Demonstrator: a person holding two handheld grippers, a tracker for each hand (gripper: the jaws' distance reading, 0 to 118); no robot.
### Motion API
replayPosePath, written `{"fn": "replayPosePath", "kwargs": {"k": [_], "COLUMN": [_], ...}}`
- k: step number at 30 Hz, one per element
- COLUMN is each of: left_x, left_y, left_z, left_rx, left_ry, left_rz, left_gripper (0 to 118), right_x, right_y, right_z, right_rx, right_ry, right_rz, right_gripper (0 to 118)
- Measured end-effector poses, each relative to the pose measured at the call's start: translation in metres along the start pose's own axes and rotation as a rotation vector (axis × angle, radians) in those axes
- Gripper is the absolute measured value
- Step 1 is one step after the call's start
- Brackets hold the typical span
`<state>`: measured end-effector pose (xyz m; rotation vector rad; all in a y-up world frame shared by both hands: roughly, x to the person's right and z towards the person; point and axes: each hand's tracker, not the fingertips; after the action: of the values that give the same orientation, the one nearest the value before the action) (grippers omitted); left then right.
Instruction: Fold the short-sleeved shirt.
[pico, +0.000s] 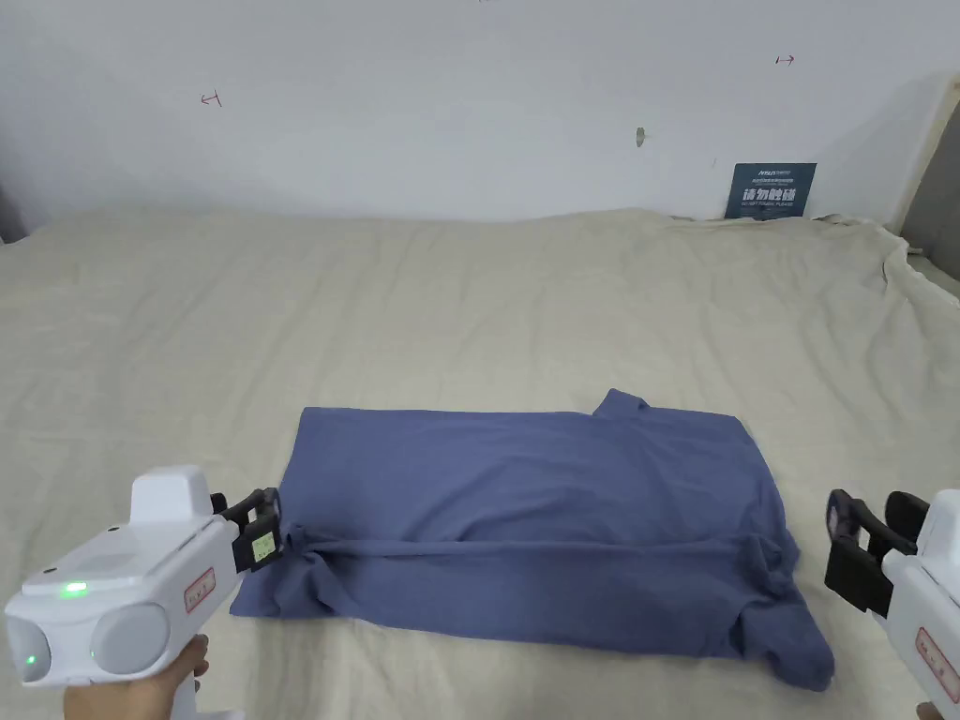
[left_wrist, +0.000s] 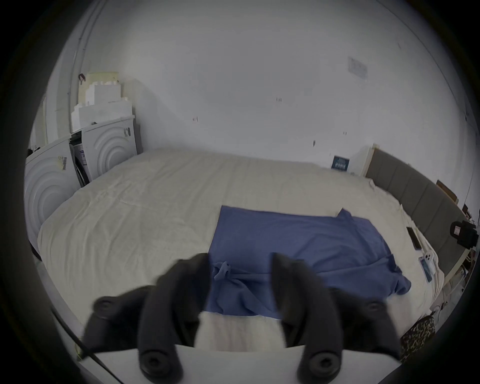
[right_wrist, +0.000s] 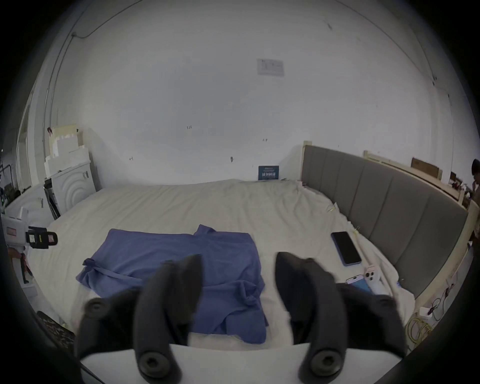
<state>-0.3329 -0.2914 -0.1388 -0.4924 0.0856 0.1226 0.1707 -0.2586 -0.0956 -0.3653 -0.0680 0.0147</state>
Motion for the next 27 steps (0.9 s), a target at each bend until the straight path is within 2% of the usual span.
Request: {"fn": "replayPosePath", "kwargs": {"k": [1,2,3,4,13,21,23,24,26,27], "left_x": [0.001,0.002,0.004,0.006,0.001,-0.022,-0.031,-0.035,-0.040,-0.041], "left_y": [-0.004,-0.008,-0.013,-0.017,-0.023,-0.019,-0.022,-0.024,-0.029,-0.031], "left_z": [0.003,0.006,0.009,0.009,0.003,-0.053,-0.071,-0.081,-0.103,-0.113], "left_rx": [0.013,0.022,0.027,0.037,-0.032,-0.316,-0.379,-0.408,-0.490,-0.525], "left_ry": [0.009,0.010,0.012,0.014,0.030,0.028,0.024,0.025,0.046,0.061], "left_rz": [-0.002,-0.007,-0.014,-0.021,-0.036,-0.025,0.009,0.020,0.036,0.032], "left_gripper": [26,14,0,0,0,3,14,32,75,91], "right_x": [0.000,-0.002,-0.002,-0.002,-0.008,-0.011,-0.013,-0.013,-0.015,-0.015], "right_y": [-0.002,-0.004,-0.006,-0.007,-0.005,-0.010,-0.011,-0.012,-0.015,-0.016], "right_z": [0.002,0.004,0.006,0.008,0.010,-0.006,-0.011,-0.014,-0.020,-0.023], "right_rx": [0.008,0.019,0.026,0.032,0.039,0.002,-0.012,-0.020,-0.034,-0.041], "right_ry": [-0.009,-0.012,-0.015,-0.011,-0.002,0.002,0.003,0.001,-0.003,-0.003], "right_rz": [0.002,0.002,0.005,0.007,-0.003,-0.008,-0.009,-0.008,-0.004,-0.005], "right_gripper": [14,5,3,0,0,0,0,0,0,0]}}
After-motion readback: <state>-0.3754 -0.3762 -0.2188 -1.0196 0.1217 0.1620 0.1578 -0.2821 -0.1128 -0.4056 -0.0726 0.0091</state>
